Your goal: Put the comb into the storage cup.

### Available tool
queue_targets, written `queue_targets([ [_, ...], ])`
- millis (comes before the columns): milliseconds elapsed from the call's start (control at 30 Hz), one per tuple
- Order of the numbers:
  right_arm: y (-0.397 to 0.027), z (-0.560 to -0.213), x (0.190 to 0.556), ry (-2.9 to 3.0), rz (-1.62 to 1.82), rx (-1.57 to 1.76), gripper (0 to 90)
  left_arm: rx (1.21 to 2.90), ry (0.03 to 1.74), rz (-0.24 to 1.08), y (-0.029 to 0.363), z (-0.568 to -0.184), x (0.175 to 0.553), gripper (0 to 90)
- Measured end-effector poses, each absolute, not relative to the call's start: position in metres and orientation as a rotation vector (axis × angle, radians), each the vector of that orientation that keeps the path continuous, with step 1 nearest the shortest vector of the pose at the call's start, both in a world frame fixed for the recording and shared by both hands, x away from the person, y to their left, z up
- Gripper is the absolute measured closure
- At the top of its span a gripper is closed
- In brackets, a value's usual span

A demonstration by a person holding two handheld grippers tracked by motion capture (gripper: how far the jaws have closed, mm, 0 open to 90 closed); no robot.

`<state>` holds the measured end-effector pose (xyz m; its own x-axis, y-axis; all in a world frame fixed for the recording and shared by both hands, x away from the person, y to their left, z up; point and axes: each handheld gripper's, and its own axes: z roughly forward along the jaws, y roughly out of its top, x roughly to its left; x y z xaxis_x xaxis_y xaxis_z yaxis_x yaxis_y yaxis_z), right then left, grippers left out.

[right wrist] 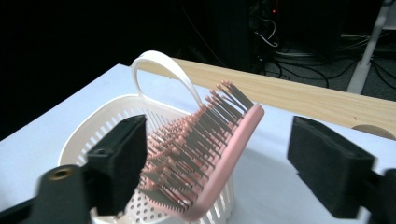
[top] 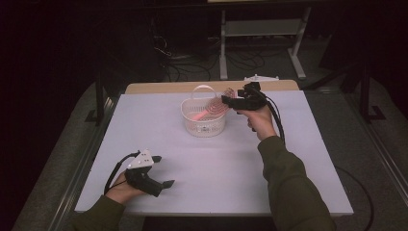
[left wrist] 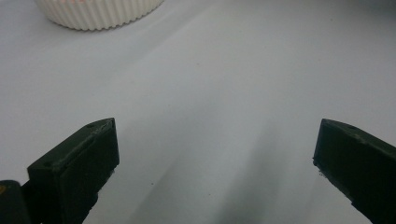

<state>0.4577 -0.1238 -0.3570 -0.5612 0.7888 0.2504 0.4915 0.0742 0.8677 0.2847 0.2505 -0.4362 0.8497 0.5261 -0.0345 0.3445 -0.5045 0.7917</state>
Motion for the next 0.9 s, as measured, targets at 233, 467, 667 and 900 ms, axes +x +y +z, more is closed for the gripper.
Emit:
queue_targets([
  [233, -0.127, -0.356, 0.454, 2.124, 1.445, 1.249, 5.7, 2.15, 0.63, 0.264, 0.251, -0.437, 0.285, 0.1],
  [467, -0.127, -0.356, 0.448, 2.185, 1.399, 1.193, 0.5, 2.146, 0.631, 0.262, 0.253, -0.437, 0.285, 0.1],
  [667, -0.124, -0.357, 0.44, 2.215, 1.38, 1.162, 0.4, 2.146, 0.631, 0.267, 0.254, -0.436, 0.284, 0.1],
  [900, -0.123, -0.362, 0.427, 2.253, 1.344, 1.118, 0.0, 2.145, 0.632, 0.273, 0.254, -0.436, 0.284, 0.1],
])
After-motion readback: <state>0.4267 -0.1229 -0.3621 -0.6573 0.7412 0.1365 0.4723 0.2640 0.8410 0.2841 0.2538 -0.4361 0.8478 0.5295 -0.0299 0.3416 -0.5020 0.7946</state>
